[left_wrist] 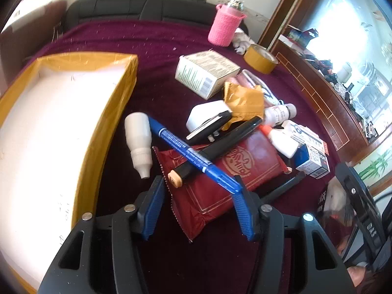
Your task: Organize objects
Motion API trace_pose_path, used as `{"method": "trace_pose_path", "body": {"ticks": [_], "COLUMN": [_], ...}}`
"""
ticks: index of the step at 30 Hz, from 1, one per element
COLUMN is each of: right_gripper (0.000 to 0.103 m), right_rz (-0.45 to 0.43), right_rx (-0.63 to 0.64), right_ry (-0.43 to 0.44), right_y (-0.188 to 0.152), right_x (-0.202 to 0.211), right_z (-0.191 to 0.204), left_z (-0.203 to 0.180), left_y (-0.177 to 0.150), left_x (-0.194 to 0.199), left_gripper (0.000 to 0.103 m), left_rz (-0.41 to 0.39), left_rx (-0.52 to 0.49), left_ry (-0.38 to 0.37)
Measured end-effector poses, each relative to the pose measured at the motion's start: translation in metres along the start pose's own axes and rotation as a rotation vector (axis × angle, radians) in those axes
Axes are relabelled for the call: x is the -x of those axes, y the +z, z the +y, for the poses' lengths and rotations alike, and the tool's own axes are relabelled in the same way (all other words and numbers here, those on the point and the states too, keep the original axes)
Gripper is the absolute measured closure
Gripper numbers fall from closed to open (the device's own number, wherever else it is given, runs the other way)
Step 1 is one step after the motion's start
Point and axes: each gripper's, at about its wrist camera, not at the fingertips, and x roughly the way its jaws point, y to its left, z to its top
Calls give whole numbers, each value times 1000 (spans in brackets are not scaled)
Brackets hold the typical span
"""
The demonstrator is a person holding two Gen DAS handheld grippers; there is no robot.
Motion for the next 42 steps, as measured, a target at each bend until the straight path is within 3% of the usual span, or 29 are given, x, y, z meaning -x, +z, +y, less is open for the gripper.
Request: {"method": "trace_pose_path", "body": {"ticks": [3, 9, 17, 19, 21, 23, 25, 27, 32, 42], "right_gripper": [0, 0, 0, 0, 0, 0, 0, 0, 0, 0], "right_rz": [-21, 16, 35, 38, 44, 51, 49, 50, 63, 82], "right_rx": [24, 5, 11, 5, 2, 2, 6, 12, 18, 32], "right_ry": [14, 57, 66, 67, 66, 67, 69, 68, 68, 64], "right_y": [1, 2, -1, -2, -2, -2, -3, -3, -4, -5], "right_x": [3, -2, -6, -6, -8, -8, -8, -8, -11, -15], "right_z": [4, 2, 6, 5, 5, 5, 6, 7, 9, 12], "left_z": [5, 29, 17, 12, 4, 4, 11, 19, 13, -5], "left_y": [2, 14, 23, 25, 26, 25, 27, 30, 33, 45], "left_x": [-1, 15, 14, 13, 7, 2, 1, 0, -7, -25], "left_gripper": [61, 61, 60, 60, 60, 60, 61, 76, 87, 87], "left_rz": [-4, -53, -42, -17, 12, 24, 34, 38, 62, 58], "left_rx": [22, 124, 108, 83, 25, -3, 26, 50, -4, -120], "left_ry": [-8, -94, -165, -141, -32, 25, -9, -32, 5, 136]}}
